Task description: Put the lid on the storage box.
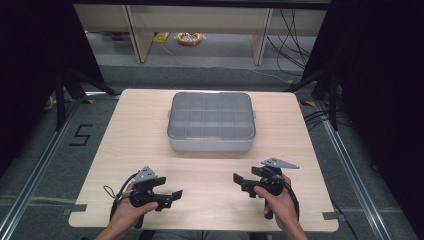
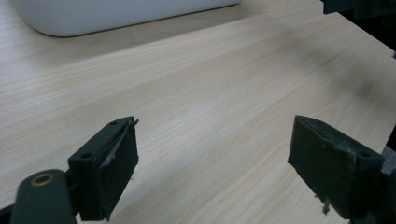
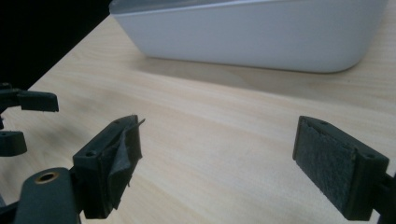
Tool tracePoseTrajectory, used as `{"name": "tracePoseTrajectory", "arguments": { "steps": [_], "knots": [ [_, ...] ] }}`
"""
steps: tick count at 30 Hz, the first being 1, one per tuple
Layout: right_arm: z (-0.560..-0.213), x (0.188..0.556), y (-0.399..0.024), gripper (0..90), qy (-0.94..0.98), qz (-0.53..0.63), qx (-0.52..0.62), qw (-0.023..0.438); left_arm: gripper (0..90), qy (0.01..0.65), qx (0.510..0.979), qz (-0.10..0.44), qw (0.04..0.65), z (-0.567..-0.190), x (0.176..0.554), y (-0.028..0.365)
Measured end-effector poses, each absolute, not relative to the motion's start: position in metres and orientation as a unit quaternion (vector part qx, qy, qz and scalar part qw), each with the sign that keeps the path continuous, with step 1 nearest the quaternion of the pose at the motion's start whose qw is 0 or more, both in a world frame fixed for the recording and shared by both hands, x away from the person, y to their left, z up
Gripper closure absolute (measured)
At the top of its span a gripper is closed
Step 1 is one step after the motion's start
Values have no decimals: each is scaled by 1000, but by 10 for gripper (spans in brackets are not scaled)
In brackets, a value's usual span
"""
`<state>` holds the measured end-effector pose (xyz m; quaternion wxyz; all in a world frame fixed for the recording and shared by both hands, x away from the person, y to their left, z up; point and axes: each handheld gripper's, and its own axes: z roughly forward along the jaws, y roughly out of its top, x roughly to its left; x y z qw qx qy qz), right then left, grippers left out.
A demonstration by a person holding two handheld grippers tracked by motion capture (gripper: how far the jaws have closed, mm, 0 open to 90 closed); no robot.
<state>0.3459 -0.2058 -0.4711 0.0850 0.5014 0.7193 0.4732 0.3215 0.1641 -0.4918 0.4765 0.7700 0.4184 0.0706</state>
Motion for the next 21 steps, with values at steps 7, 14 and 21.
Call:
{"name": "tracePoseTrajectory", "arguments": {
  "steps": [7,14,21],
  "knots": [
    [-478,334,-207,164,729,465,498,74,150,412,776,71,473,-493,313,161],
    [-480,324,-210,163,734,457,496,75,150,403,787,64,462,-494,303,158],
    [-483,312,-210,163,739,460,487,76,150,393,797,63,455,-496,294,154]
  ]
}}
